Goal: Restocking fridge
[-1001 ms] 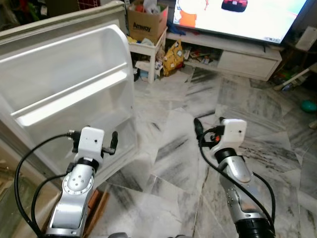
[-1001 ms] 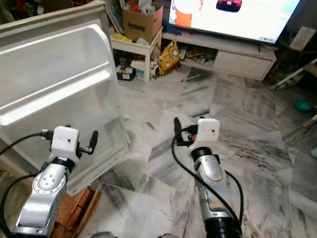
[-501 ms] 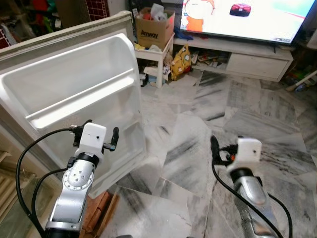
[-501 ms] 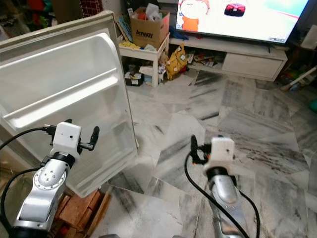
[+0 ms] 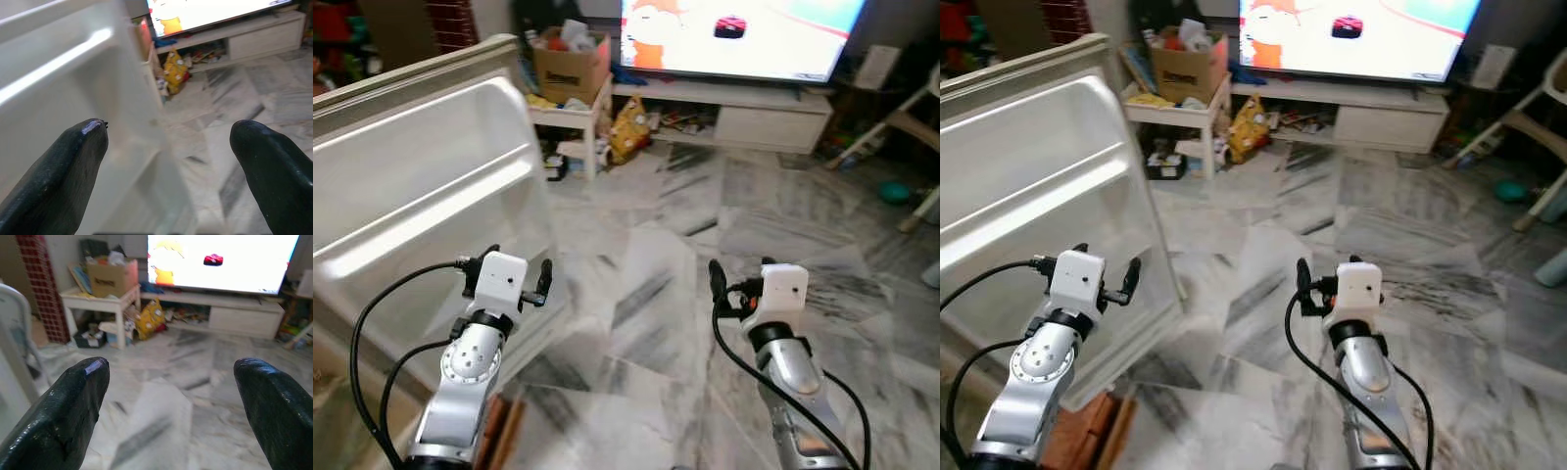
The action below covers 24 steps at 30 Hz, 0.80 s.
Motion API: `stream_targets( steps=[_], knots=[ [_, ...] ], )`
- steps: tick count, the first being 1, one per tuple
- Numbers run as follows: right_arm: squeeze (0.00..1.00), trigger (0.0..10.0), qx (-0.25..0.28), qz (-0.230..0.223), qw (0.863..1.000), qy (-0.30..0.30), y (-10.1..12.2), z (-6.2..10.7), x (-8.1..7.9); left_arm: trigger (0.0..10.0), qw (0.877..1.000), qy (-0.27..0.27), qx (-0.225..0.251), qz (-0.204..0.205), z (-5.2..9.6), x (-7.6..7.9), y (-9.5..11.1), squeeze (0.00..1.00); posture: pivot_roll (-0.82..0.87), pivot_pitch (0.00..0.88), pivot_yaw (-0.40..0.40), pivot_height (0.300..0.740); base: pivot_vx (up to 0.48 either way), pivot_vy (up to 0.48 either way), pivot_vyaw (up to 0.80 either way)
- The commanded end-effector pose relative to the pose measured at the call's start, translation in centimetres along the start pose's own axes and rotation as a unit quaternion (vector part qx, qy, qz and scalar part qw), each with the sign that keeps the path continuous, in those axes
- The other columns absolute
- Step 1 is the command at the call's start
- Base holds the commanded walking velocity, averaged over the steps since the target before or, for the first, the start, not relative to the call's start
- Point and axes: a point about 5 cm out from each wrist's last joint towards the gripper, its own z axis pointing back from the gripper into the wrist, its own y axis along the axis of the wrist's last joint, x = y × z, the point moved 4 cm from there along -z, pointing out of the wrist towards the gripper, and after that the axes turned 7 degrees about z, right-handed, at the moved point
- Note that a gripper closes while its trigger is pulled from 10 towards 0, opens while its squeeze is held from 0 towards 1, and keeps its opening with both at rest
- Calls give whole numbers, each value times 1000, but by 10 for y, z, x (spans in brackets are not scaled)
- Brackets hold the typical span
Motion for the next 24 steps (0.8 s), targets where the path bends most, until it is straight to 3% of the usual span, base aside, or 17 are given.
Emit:
stream_targets(
  steps=[1,12,21,24],
  knots=[
    [0,10000,-15,8,1000,-14,-7,4,9,10000,1000,-6,-4,7,1,4,-2,0,9,0,15,740,0,-330,-800],
    [0,10000,-14,1,1000,-5,-7,-4,3,10000,999,-24,7,20,-7,15,2,0,15,0,3,740,0,-30,-800],
    [0,10000,-6,8,1000,-10,-1,-6,9,10000,1000,2,18,12,-9,9,10,0,14,15,9,740,0,0,-800],
    [0,10000,1,9,1000,-11,3,-7,9,10000,999,15,16,36,-6,7,10,0,11,31,14,740,0,0,-800]
  ],
)
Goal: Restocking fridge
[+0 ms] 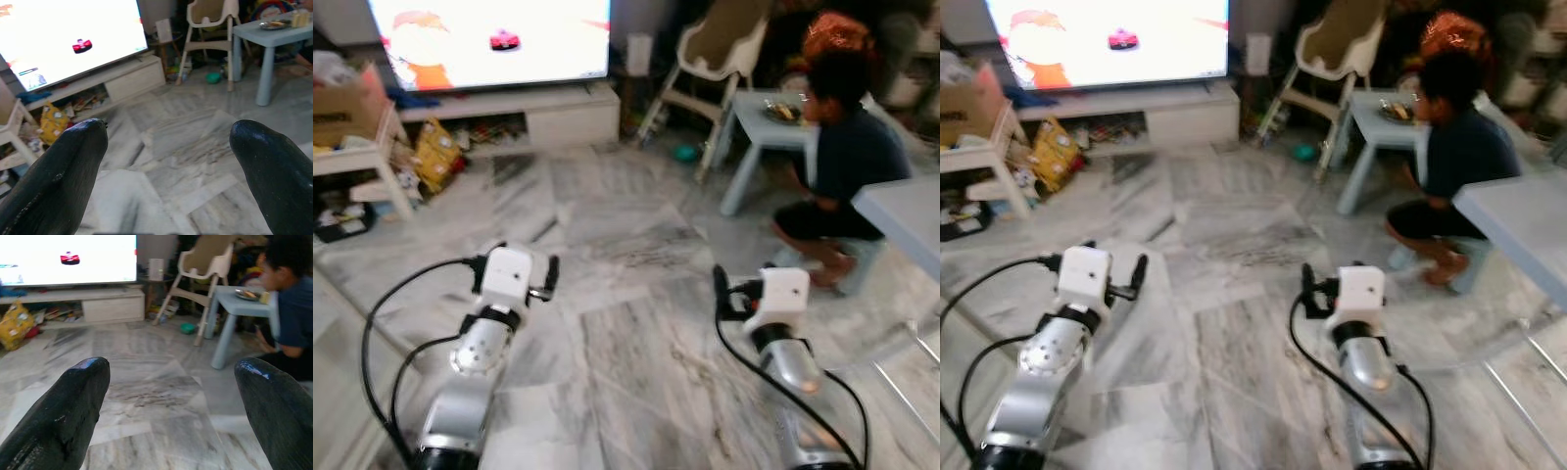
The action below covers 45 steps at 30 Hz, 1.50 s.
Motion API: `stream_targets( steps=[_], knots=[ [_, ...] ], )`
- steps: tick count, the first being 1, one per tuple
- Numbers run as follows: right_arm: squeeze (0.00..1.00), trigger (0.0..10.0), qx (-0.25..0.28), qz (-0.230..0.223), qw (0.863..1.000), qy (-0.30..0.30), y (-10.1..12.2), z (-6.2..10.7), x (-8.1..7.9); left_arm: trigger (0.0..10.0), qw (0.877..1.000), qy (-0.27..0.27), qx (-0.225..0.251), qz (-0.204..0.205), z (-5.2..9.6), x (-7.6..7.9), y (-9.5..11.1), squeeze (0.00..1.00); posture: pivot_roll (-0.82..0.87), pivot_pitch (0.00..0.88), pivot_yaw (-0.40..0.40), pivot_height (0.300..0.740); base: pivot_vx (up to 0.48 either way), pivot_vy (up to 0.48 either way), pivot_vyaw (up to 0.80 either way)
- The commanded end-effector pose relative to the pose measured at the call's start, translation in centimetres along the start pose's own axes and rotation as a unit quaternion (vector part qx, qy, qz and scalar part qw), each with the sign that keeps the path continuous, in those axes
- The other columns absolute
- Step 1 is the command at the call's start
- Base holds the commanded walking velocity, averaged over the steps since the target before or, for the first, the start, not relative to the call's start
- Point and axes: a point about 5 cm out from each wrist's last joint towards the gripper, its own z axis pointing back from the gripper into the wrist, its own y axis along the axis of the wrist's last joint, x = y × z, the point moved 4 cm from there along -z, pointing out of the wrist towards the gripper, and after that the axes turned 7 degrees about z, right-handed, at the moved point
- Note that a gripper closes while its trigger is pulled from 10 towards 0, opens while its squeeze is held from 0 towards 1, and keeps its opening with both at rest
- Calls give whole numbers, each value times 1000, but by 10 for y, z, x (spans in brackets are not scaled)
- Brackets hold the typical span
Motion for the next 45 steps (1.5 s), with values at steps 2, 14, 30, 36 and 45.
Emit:
stream_targets(
  steps=[2,14,30,36,45],
  knots=[
    [0,10000,16,5,1000,-5,11,-3,4,10000,1000,13,10,13,2,-1,5,0,8,29,12,740,0,0,-800],
    [0,10000,4,-2,1000,-1,4,2,0,10000,999,-23,8,41,2,9,4,0,-1,10,4,740,0,0,-800],
    [0,10000,13,-7,1000,-8,10,-5,4,10000,998,-45,12,49,-1,17,4,0,-1,2,-1,740,0,0,-800],
    [0,10000,12,1,1000,-17,7,-4,3,10000,997,-56,11,55,0,21,4,0,2,0,3,740,0,0,-800],
    [0,10000,6,-6,1000,-15,3,2,4,10000,996,-66,3,61,5,27,-3,0,-4,0,2,740,263,0,-800]
  ],
)
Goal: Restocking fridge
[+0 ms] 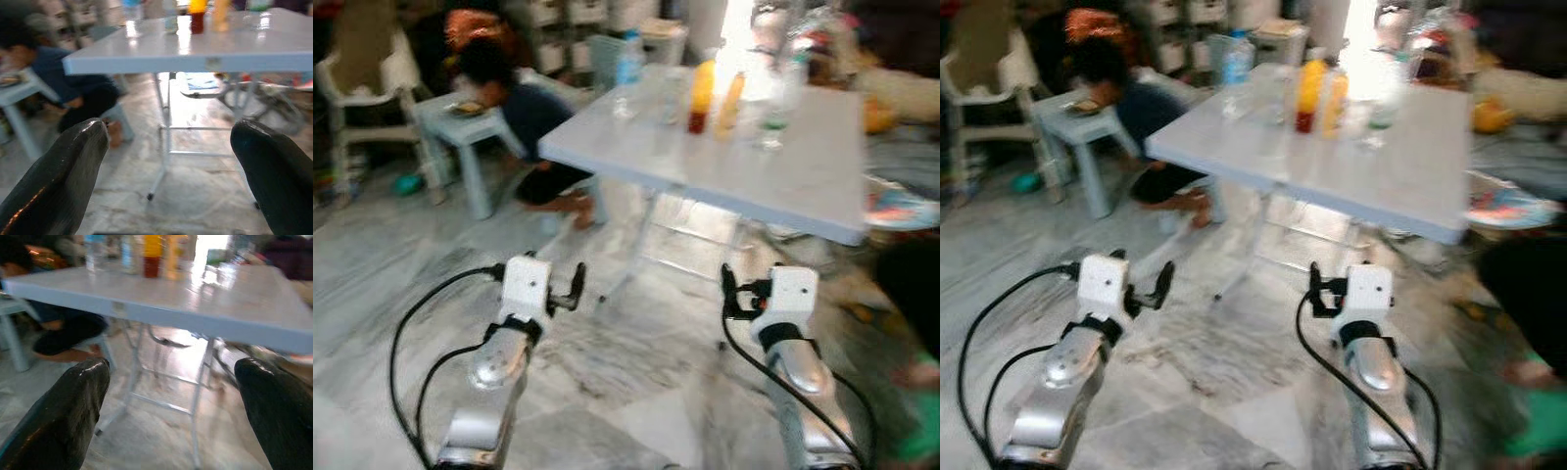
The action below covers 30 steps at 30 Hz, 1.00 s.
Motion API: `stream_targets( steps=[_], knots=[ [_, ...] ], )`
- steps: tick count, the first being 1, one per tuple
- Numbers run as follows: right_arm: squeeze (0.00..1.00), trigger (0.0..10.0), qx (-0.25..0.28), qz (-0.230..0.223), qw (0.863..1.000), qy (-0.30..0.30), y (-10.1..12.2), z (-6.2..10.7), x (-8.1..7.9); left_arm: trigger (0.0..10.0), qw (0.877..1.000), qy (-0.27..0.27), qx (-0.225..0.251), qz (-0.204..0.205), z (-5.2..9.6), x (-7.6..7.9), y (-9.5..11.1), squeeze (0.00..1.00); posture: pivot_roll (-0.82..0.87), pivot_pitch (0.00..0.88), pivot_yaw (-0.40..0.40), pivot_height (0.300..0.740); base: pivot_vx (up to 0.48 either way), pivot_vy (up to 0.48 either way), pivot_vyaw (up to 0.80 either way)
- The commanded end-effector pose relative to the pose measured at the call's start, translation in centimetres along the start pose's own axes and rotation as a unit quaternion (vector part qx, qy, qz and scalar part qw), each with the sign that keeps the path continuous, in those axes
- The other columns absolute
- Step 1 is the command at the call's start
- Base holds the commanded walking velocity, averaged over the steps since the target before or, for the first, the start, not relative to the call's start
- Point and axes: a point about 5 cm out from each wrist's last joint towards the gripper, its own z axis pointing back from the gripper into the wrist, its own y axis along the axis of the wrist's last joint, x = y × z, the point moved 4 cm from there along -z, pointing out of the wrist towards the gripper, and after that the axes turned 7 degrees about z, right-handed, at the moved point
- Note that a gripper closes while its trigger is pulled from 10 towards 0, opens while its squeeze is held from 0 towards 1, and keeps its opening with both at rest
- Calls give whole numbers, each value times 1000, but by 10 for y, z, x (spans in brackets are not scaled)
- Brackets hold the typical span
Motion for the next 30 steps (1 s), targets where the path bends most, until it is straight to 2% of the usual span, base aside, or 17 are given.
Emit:
stream_targets(
  steps=[1,5,10,12,14,21,24,26,28,30],
  knots=[
    [0,10000,18,5,1000,-4,11,-4,5,10000,1000,-6,13,3,-3,4,7,0,-5,0,3,740,322,0,-800],
    [0,10000,26,-1,1000,-6,13,-5,7,10000,1000,-10,16,6,-4,7,9,0,-7,0,5,740,333,0,-800],
    [0,10000,39,-2,999,1,20,-6,7,10000,1000,-16,21,7,-5,11,12,0,-7,0,5,740,344,0,0],
    [0,10000,28,-14,999,-8,17,-6,10,10000,1000,-16,23,6,-5,10,13,0,-6,0,3,740,480,0,0],
    [0,10000,45,-12,999,-4,22,-5,10,10000,1000,-12,23,5,-4,9,13,0,-5,0,4,740,480,0,0],
    [0,10000,26,18,999,-24,19,-10,12,10000,1000,-4,17,-4,-4,6,10,0,0,0,0,740,480,0,0],
    [0,10000,60,13,998,26,30,-10,-3,10000,1000,-1,20,-10,-5,5,11,0,4,0,-2,740,480,0,0],
    [0,10000,71,11,997,30,34,-9,-7,10000,1000,3,22,-12,-5,3,13,0,5,0,0,740,476,0,0],
    [0,10000,72,42,996,39,34,-9,-13,10000,1000,5,23,-13,-5,2,13,0,5,0,1,740,472,0,0],
    [0,10000,70,52,995,43,33,-8,-15,10000,1000,6,23,-14,-5,2,13,0,4,0,2,740,472,0,0]
  ],
)
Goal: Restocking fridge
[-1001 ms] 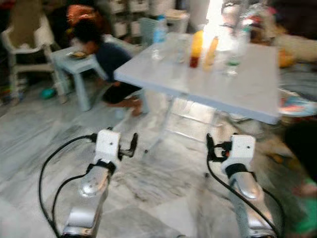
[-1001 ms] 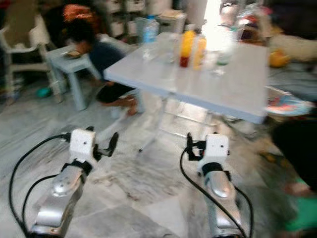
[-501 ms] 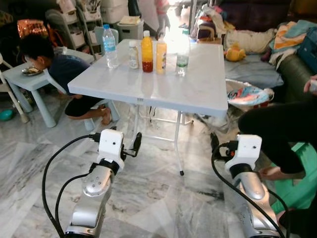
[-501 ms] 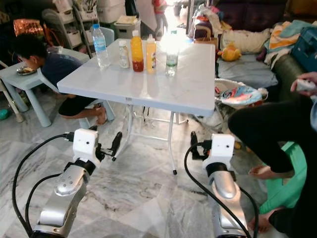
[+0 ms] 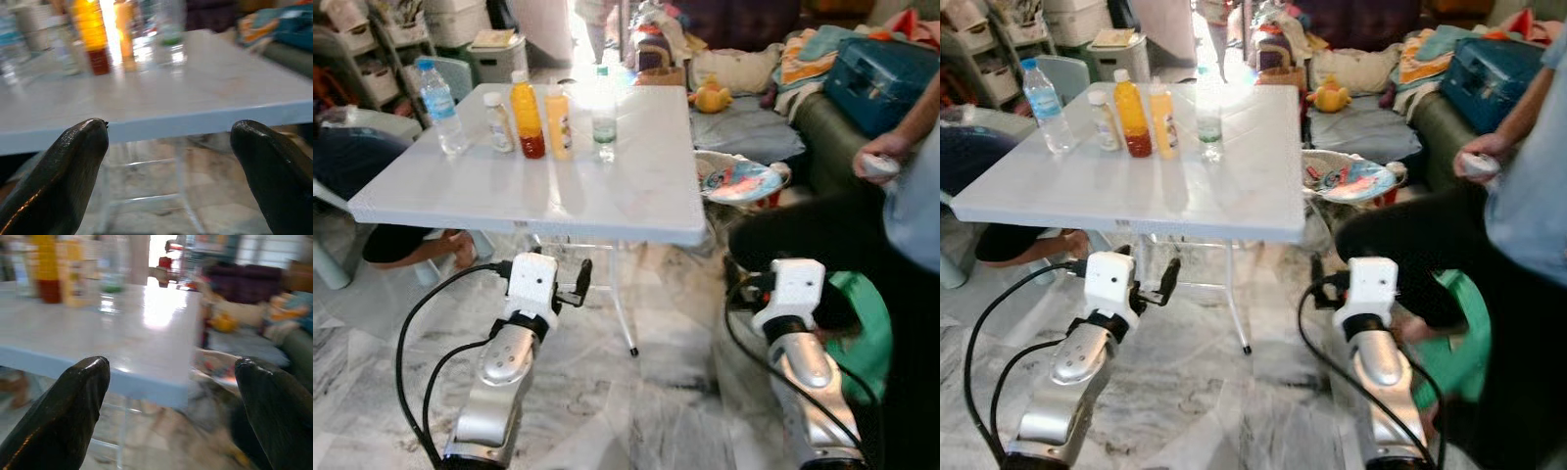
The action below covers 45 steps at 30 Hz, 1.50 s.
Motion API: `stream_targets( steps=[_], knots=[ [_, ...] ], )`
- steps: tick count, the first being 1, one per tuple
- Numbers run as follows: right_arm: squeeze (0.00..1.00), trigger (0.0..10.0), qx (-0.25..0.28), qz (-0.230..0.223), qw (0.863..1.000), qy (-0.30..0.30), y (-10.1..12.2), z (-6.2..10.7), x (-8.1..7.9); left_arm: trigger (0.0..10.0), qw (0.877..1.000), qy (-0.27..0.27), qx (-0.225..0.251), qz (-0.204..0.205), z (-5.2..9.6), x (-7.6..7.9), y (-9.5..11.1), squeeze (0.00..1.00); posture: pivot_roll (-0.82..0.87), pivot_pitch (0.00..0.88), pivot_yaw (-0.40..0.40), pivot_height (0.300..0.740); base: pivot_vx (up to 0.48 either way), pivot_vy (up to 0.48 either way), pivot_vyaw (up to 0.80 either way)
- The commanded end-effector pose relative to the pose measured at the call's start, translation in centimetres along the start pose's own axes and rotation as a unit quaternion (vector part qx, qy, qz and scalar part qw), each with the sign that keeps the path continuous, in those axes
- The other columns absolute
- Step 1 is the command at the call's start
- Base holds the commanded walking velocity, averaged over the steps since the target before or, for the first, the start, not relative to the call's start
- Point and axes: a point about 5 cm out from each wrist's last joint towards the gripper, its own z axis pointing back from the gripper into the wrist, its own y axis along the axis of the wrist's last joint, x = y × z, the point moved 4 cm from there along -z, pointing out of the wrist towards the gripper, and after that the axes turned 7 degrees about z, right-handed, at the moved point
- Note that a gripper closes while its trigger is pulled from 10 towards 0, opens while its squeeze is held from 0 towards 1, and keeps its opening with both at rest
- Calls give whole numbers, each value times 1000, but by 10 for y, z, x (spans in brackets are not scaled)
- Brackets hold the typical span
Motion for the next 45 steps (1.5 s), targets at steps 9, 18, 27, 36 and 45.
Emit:
stream_targets(
  steps=[9,18,27,36,45],
  knots=[
    [0,10000,44,-19,999,24,21,-2,-5,10000,1000,9,12,-11,-5,-3,8,0,1,0,2,740,472,0,708],
    [0,10000,58,4,997,56,26,0,-16,10000,1000,5,19,-10,-9,2,15,0,-1,2,-2,740,472,0,724],
    [0,10000,40,-5,999,31,19,-5,-7,10000,1000,-3,15,-9,-6,5,11,0,-1,0,-8,740,364,0,172],
    [0,10000,24,-19,999,44,15,-7,-12,10000,1000,-9,13,-7,-5,8,10,0,-1,2,-14,740,58,0,-440],
    [0,10000,27,-14,998,47,15,-6,-13,10000,1000,-17,18,-2,-4,11,11,0,-2,6,-16,740,353,0,-800]
  ],
)
